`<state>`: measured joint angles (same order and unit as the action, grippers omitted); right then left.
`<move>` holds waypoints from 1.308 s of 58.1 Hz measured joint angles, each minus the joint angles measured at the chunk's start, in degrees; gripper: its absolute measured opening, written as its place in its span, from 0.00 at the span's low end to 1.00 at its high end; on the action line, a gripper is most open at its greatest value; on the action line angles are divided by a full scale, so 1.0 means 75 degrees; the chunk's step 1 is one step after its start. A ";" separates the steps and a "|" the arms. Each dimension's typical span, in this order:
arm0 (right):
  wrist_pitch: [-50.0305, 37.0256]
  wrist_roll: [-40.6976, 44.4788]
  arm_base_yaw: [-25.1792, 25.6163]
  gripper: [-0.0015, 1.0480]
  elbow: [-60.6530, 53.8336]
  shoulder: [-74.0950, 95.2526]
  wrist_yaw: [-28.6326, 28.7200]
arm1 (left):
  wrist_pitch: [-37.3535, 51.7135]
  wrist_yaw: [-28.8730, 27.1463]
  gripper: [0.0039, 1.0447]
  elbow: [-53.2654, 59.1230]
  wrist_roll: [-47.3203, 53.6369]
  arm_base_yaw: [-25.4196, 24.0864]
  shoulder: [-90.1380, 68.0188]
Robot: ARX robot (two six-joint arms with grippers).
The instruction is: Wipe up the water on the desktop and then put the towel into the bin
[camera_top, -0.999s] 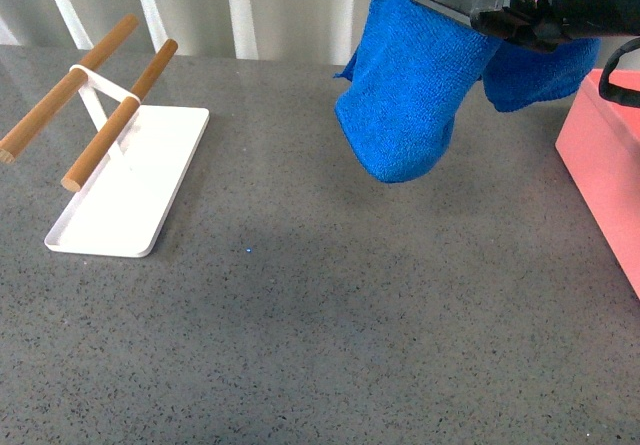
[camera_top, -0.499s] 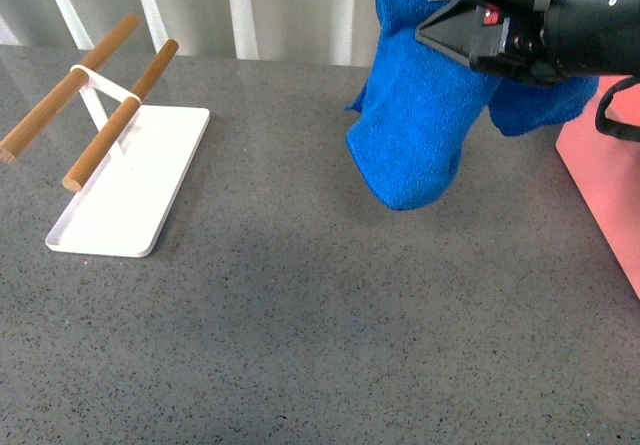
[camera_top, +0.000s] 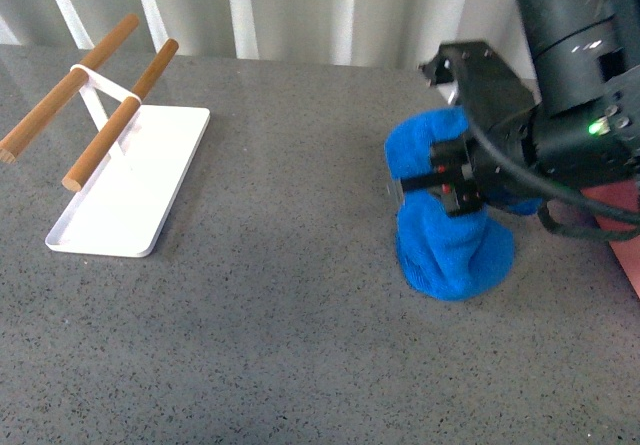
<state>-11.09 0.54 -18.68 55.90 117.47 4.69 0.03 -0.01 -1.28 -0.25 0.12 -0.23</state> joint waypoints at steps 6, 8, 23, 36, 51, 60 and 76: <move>0.0434 0.0673 0.0006 0.05 0.0321 0.0717 -0.0720 | 0.0000 0.0000 0.94 0.0000 -0.0003 0.0000 0.0000; 0.0504 0.0909 0.0020 0.05 0.0440 0.0935 -0.0965 | 0.0000 0.0000 0.94 0.0000 0.0000 0.0000 0.0000; 0.0871 0.2124 0.0032 0.05 0.1530 0.1757 -0.2186 | 0.0000 0.0003 0.94 0.0000 0.0000 0.0000 0.0006; 0.0726 0.2355 -0.0221 0.05 0.2116 0.2145 -0.2532 | 0.0000 0.0003 0.94 0.0000 -0.0003 0.0000 0.0006; 0.0653 0.2110 -0.0799 0.05 0.1920 0.2028 -0.2352 | 0.0000 0.0003 0.94 0.0000 0.0000 0.0000 0.0006; 0.0501 0.2008 -0.1110 0.05 0.1373 0.1737 -0.1923 | 0.0000 0.0000 0.94 0.0000 -0.0003 0.0000 0.0006; 0.0067 0.2078 -0.0801 0.05 -0.0178 0.0898 -0.1139 | 0.0000 0.0003 0.94 0.0000 -0.0003 0.0000 0.0006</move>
<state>-10.59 16.12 -24.69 54.57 124.20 -3.86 0.03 0.01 -1.28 -0.27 0.12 -0.19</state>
